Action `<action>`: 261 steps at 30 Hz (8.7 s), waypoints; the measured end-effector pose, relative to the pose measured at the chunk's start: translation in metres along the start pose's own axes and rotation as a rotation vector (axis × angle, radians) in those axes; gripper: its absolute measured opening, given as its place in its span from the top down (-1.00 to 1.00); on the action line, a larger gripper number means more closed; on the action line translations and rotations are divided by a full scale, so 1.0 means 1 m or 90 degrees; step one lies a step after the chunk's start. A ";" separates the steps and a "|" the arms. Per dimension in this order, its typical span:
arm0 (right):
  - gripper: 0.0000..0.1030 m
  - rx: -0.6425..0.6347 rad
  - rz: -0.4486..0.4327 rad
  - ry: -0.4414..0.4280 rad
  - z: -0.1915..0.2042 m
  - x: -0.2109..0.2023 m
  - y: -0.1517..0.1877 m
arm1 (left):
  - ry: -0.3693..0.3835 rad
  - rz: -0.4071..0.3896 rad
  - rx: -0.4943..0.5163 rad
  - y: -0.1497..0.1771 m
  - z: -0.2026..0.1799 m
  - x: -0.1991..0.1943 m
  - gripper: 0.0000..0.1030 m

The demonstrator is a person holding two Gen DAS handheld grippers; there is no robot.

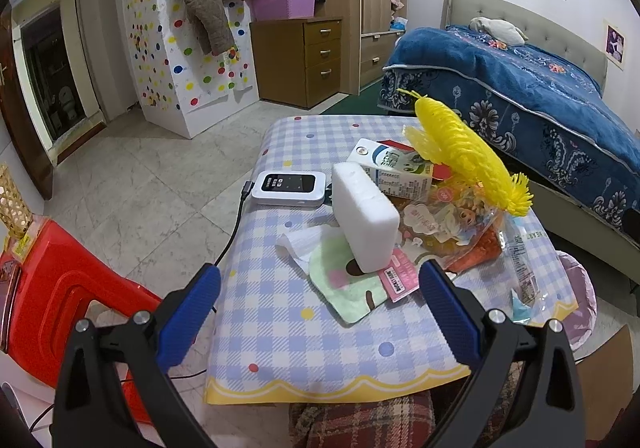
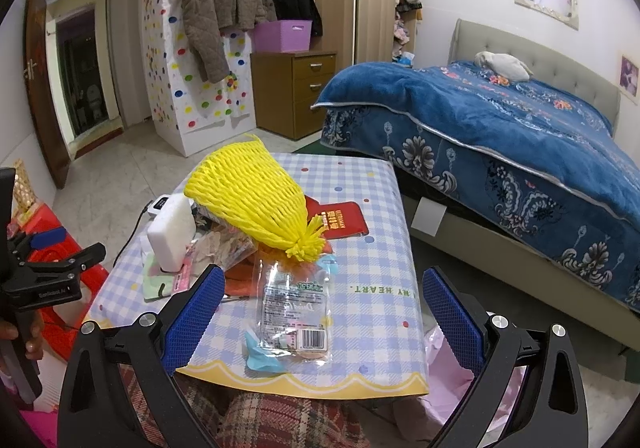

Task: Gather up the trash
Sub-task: 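Reach the right gripper to the yellow foam net and grasp it, then lift the yellow net with the right gripper while the left gripper grasps the white sponge, then carry both items to the pink wastebasket and open both grippers over it, then return to the table and grasp the clear plastic bag with the right gripper, then lift the plastic bag with the right gripper while the left gripper grasps a clear wrapper, then carry both wrappers over the wastebasket and open both grippers to drop them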

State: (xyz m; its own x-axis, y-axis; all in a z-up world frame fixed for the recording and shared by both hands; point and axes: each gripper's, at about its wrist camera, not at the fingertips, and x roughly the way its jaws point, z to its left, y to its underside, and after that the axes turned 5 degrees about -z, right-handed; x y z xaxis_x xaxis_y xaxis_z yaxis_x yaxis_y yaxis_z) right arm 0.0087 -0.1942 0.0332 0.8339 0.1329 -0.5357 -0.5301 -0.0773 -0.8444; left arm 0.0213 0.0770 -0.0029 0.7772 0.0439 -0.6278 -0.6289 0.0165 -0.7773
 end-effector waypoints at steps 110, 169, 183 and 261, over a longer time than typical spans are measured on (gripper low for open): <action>0.07 0.294 0.084 0.267 -0.268 0.023 0.142 | 0.400 -0.028 0.320 0.006 -0.378 0.065 -0.25; 0.91 0.025 0.036 0.108 -0.002 0.070 0.047 | 0.111 0.000 0.101 0.032 -0.069 0.062 -0.61; 0.91 0.061 0.009 0.076 -0.019 0.055 0.040 | 0.084 -0.003 0.176 0.018 -0.126 0.103 -0.41; 0.23 0.344 0.102 0.239 -0.271 0.045 0.177 | 0.458 0.042 0.376 0.035 -0.404 0.088 0.20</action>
State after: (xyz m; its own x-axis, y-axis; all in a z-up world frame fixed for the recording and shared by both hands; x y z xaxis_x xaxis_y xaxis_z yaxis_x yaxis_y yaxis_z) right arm -0.0061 -0.4692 -0.1421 0.6835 -0.1994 -0.7022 -0.5724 0.4506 -0.6851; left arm 0.0768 -0.3220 -0.1015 0.4433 -0.5633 -0.6973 -0.4283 0.5502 -0.7168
